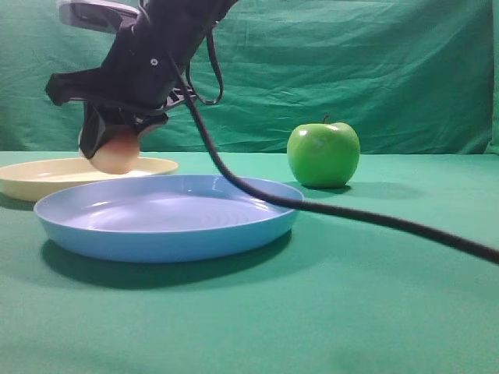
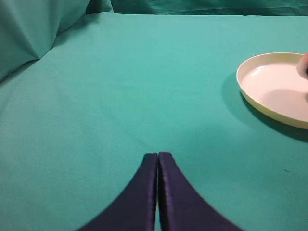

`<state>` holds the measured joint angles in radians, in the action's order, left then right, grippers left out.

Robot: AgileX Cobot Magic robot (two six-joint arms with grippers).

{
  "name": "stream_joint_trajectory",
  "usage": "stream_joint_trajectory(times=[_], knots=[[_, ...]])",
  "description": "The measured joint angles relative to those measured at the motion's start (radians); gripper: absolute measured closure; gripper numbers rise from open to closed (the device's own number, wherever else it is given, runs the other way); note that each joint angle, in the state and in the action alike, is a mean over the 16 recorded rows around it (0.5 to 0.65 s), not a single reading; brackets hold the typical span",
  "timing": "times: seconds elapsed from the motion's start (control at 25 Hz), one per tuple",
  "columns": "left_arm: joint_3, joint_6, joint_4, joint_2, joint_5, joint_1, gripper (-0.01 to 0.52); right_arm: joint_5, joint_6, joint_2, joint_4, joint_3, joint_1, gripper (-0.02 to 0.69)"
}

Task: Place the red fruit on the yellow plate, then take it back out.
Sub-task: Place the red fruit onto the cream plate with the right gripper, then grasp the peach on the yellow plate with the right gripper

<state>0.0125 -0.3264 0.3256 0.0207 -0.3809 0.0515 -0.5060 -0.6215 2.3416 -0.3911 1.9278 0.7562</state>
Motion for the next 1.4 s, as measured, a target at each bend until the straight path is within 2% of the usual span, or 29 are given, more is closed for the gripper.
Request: stream_joint_trajectory(times=[0.2, 0.32, 0.44, 0.76, 0.92, 1.0, 1.16, 1.4], knots=[[0.000, 0.000, 0.000, 0.000, 0.000, 0.000, 0.514, -0.020, -0.019, -0.001, -0.019, 0.007, -0.008, 0.142], [0.000, 0.000, 0.000, 0.000, 0.000, 0.000, 0.514, -0.066, -0.018, -0.027, -0.020, 0.014, -0.018, 0.122], [0.000, 0.000, 0.000, 0.000, 0.000, 0.000, 0.514, -0.139, -0.001, -0.073, -0.017, 0.021, -0.033, 0.188], [0.000, 0.000, 0.000, 0.000, 0.000, 0.000, 0.514, -0.414, 0.149, -0.263, 0.067, 0.037, -0.087, 0.505], [0.000, 0.000, 0.000, 0.000, 0.000, 0.000, 0.514, -0.525, 0.260, -0.384, 0.141, 0.015, -0.106, 0.623], [0.000, 0.000, 0.000, 0.000, 0.000, 0.000, 0.514, -0.555, 0.311, -0.451, 0.177, -0.017, -0.113, 0.652], [0.000, 0.000, 0.000, 0.000, 0.000, 0.000, 0.514, -0.563, 0.390, -0.596, 0.240, -0.128, -0.119, 0.665], [0.000, 0.000, 0.000, 0.000, 0.000, 0.000, 0.514, -0.453, 0.434, -0.840, 0.252, -0.401, -0.119, 0.665]])
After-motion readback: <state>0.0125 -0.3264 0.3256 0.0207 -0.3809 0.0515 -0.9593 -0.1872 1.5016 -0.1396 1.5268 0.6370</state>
